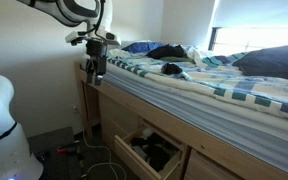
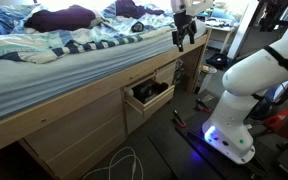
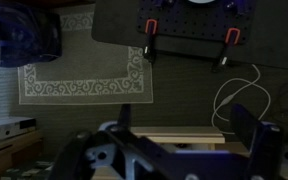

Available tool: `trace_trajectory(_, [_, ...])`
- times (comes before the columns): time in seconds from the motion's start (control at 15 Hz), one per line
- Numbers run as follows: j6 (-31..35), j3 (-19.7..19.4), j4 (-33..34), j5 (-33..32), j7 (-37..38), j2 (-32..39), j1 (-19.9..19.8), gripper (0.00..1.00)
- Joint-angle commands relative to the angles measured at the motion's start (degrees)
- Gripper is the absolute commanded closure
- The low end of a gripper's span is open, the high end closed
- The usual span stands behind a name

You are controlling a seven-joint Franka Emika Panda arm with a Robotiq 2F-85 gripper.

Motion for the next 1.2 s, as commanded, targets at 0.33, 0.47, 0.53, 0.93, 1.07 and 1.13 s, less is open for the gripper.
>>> trace_trajectory(0.33, [-0.18,-1.18,0.1,-0.51,0.63,0.15,1.45,0.0])
trace_trajectory(0.47, [-0.27,-0.88,0.26,0.02,1.33,0.67,1.68,0.0])
trace_trajectory(0.53, [0.13,-0.81,0.22,0.85,1.64,1.41,2.14,0.0])
trace_trajectory(0.93, [8.12,-0.54,-1.77,4.53,1.33,7.84,4.64,0.0])
trace_trajectory(1.07, [12.93,-0.84,-3.2,4.84,0.9,11.21,4.76,0.0])
trace_trajectory(1.13, [15.58,-1.02,-4.22,5.08,0.64,12.86,4.74,0.0])
